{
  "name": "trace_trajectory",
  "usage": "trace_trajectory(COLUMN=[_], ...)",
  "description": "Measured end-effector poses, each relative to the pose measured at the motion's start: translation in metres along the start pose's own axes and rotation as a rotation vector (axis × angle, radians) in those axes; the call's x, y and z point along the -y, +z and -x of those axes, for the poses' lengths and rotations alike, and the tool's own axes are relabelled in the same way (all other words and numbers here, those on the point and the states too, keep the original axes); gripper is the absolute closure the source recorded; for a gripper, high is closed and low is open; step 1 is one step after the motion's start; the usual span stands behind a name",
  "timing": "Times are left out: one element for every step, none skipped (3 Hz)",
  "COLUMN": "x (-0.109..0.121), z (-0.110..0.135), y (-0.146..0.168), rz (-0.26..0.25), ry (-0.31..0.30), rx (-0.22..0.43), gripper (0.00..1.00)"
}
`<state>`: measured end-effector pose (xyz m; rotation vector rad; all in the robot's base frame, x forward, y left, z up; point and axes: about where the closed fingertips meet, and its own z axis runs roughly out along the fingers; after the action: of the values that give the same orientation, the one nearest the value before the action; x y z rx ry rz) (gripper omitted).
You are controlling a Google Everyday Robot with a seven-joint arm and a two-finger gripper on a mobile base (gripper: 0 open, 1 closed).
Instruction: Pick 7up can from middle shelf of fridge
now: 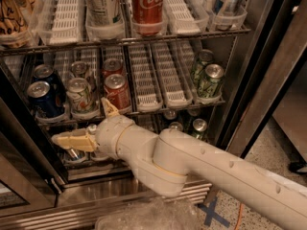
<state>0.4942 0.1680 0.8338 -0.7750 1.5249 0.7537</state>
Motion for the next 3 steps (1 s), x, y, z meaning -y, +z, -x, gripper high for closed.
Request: trace_trajectory(x=[0.0012, 0.0012, 0.0105], z=[-0.0049, -0.0049, -0.0044], y=[-0.0043, -0.0043, -0.0029], rz=[-0.007, -0.007, -0.059], ry=[0.007, 0.007, 0.006], rx=[-0.007, -0.007, -0.019], gripper=[0.13, 0.2, 0.14])
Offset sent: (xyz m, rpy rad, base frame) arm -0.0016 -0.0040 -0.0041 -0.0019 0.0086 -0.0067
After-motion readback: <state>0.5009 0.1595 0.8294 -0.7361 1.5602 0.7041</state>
